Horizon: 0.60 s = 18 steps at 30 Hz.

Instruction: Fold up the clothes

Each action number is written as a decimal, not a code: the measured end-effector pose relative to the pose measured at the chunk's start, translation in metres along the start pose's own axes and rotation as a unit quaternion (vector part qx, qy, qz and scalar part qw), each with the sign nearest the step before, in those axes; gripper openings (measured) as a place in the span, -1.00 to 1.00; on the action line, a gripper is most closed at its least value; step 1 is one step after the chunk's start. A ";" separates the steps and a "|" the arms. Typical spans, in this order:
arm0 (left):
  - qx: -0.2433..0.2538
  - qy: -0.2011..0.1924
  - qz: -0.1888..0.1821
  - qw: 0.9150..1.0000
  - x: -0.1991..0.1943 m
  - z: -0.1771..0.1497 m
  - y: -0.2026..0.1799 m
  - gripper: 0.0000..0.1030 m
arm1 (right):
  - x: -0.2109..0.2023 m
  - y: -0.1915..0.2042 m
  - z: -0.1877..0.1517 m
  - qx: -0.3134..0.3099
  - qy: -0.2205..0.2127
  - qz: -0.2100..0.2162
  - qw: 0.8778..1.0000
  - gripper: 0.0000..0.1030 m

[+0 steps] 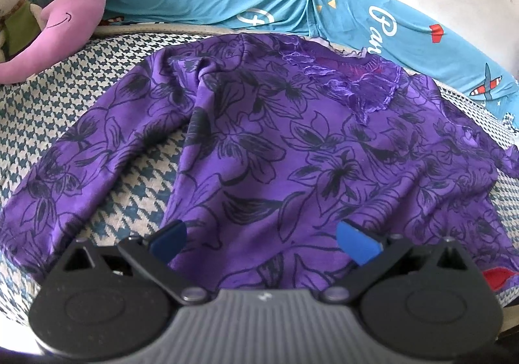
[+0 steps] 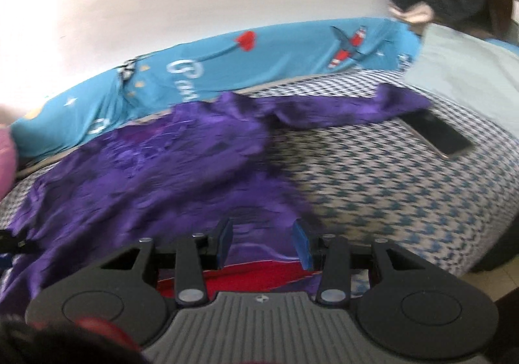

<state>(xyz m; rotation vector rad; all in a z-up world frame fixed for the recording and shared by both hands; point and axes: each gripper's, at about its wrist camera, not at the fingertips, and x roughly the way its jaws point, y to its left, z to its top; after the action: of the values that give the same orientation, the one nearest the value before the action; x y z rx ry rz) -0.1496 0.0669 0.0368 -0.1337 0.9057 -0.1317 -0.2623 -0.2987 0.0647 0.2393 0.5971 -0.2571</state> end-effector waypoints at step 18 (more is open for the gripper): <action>-0.011 0.002 0.002 1.000 0.000 0.000 0.004 0.99 | 0.023 -0.016 -0.009 0.069 0.028 -0.011 0.997 -0.79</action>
<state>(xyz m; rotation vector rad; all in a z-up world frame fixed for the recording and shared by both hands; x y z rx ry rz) -0.1491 0.0707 0.0358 -0.1519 0.9113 -0.1192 -0.2540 -0.3153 0.0417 0.3744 0.6384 -0.3148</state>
